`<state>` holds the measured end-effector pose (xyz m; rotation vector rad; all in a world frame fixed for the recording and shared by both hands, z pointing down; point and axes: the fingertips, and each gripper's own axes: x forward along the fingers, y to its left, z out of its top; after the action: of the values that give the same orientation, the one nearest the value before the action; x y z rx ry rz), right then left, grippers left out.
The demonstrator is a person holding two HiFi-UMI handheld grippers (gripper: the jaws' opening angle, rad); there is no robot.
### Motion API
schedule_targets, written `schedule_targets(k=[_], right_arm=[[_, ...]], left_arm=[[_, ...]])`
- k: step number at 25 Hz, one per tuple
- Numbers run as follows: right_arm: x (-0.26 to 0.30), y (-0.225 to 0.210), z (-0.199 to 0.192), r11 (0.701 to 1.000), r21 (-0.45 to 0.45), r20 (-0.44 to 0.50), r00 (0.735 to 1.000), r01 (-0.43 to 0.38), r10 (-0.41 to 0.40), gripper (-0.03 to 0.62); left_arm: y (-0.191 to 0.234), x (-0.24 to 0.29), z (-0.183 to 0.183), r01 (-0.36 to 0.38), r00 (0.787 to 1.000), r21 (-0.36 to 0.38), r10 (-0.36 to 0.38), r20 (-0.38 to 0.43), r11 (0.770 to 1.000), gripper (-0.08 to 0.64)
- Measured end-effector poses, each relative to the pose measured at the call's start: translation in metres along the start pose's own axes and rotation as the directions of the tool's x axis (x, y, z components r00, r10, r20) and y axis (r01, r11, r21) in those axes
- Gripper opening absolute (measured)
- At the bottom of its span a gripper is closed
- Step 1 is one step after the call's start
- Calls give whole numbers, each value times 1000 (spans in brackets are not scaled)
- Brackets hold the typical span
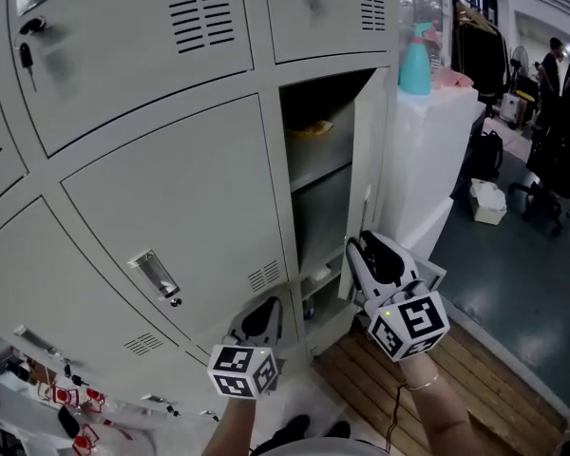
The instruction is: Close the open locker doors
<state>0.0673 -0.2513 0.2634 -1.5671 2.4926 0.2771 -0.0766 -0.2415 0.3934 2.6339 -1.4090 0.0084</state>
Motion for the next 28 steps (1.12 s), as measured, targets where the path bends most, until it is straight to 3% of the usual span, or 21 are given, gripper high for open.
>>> schedule_targets(k=[28], right_arm=[[105,41,-40,995,-7,-104,990,-100,99,80]], left_arm=[[28,-8,-6,-37,999,-37,36,-21,999,23]])
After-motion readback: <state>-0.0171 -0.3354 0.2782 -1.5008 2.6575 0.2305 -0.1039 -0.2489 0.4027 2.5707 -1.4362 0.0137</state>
